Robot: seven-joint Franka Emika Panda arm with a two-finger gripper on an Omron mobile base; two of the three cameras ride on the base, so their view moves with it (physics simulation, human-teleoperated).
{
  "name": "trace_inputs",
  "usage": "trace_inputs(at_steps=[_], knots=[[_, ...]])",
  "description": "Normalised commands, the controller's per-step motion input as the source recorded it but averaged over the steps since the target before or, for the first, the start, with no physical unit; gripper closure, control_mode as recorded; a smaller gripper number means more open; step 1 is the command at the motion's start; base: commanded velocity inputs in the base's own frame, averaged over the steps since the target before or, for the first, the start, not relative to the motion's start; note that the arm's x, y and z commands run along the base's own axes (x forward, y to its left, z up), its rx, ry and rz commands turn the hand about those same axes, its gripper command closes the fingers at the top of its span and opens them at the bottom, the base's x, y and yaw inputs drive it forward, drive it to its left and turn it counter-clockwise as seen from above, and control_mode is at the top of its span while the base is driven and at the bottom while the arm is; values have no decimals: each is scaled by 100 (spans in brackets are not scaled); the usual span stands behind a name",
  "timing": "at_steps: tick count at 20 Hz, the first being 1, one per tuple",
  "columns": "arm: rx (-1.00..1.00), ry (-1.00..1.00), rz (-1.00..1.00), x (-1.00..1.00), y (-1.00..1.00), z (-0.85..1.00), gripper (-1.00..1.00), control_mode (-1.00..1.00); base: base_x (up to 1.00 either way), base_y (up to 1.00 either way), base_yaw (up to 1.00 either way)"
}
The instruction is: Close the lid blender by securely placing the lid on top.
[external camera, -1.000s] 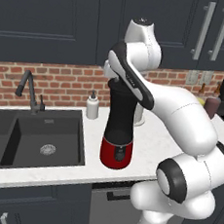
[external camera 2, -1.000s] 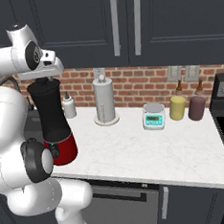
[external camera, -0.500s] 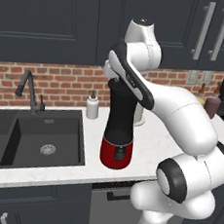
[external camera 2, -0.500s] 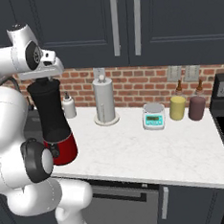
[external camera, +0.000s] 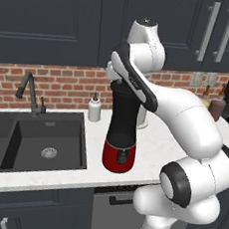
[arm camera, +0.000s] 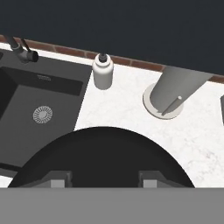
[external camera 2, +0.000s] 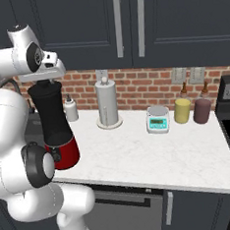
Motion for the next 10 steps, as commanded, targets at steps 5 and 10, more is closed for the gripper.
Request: trace_inputs(at_steps=[5,10], knots=[[0,0,0,0,0,-12,100,-100,0,0,0],[0,0,0,0,-3,-12,-100,-100,0,0,0]])
